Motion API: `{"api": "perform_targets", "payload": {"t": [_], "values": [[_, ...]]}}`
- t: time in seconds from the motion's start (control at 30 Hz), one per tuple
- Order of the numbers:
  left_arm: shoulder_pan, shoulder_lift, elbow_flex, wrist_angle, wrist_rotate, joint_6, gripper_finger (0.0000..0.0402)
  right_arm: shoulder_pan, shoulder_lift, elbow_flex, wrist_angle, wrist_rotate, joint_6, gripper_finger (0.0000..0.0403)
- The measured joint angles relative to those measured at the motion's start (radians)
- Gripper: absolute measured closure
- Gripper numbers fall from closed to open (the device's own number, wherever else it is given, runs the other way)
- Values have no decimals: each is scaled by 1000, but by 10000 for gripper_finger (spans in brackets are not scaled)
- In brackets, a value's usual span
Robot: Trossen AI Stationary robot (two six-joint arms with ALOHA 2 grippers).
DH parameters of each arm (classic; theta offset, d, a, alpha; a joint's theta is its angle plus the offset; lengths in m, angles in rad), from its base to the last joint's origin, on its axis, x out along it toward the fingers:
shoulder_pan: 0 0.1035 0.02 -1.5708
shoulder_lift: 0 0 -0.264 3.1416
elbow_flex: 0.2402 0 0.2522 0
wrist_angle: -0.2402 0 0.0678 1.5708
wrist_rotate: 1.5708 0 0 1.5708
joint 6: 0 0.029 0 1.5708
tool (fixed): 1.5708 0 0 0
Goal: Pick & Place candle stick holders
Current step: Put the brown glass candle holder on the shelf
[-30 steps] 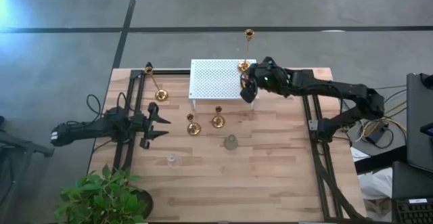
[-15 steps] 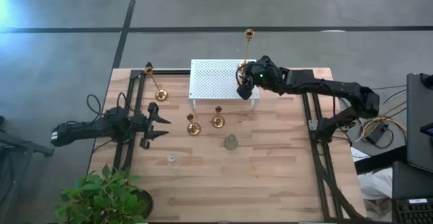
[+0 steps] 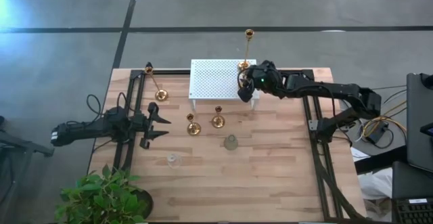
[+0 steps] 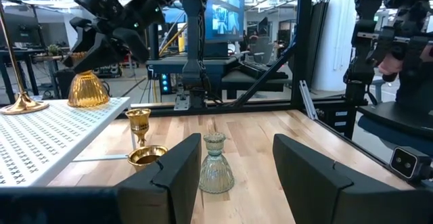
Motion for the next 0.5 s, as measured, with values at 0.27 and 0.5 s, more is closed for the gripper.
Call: {"api": "perform_targets", "payload": {"t": [0.27,0.5], "values": [[0,7,0,0,0,0,211,0,-8,-16,-2,1,4,248],[0,7,0,0,0,0,211,0,-10,-45,38,3,13,248]]}}
